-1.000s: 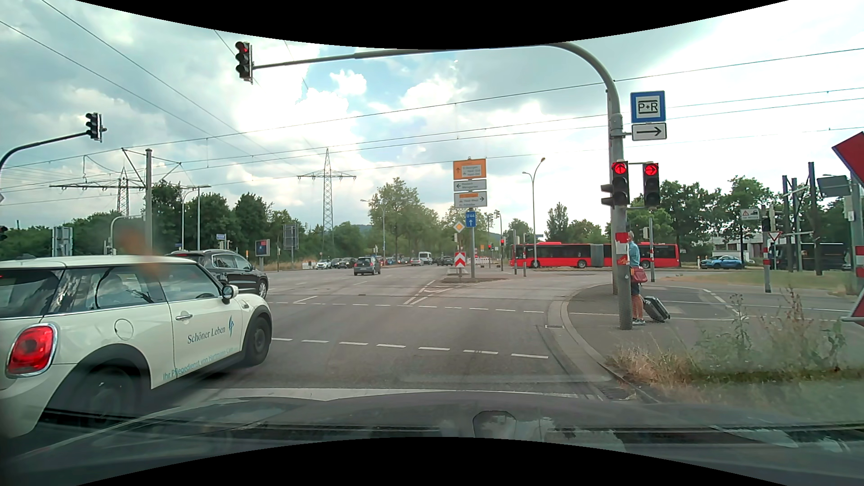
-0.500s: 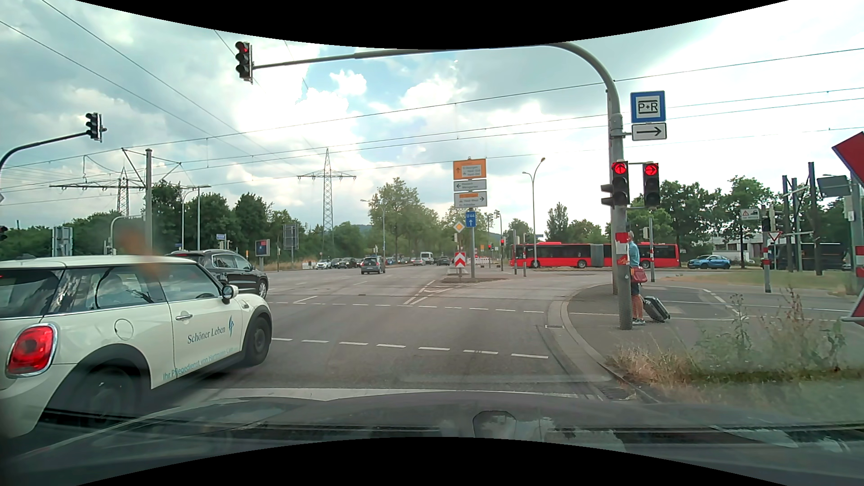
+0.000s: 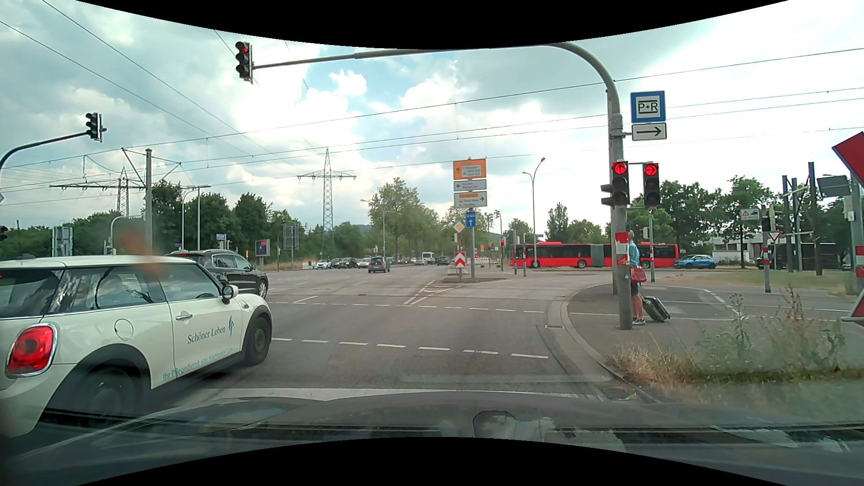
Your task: Follow the waypoints while adhering to traffic rules and regulations
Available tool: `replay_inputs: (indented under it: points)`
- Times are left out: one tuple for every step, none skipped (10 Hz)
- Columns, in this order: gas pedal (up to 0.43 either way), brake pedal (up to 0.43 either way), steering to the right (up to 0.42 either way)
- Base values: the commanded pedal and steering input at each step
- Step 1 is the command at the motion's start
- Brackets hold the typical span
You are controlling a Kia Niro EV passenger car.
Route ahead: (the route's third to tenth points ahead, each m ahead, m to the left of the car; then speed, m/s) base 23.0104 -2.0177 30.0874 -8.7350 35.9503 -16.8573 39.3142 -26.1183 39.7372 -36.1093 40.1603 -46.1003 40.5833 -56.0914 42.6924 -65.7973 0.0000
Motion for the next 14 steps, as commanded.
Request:
replay_inputs:
  points:
    - [0.0, 0.28, 0.004]
    - [0.0, 0.274, 0.004]
    - [0.0, 0.28, 0.004]
    - [0.0, 0.28, 0.004]
    - [0.0, 0.28, 0.004]
    - [0.0, 0.28, 0.004]
    - [0.0, 0.28, 0.004]
    - [0.0, 0.28, 0.004]
    - [0.0, 0.28, 0.004]
    - [0.0, 0.28, 0.004]
    - [0.0, 0.28, 0.004]
    - [0.0, 0.28, 0.004]
    - [0.0, 0.28, 0.004]
    - [0.0, 0.28, 0.004]
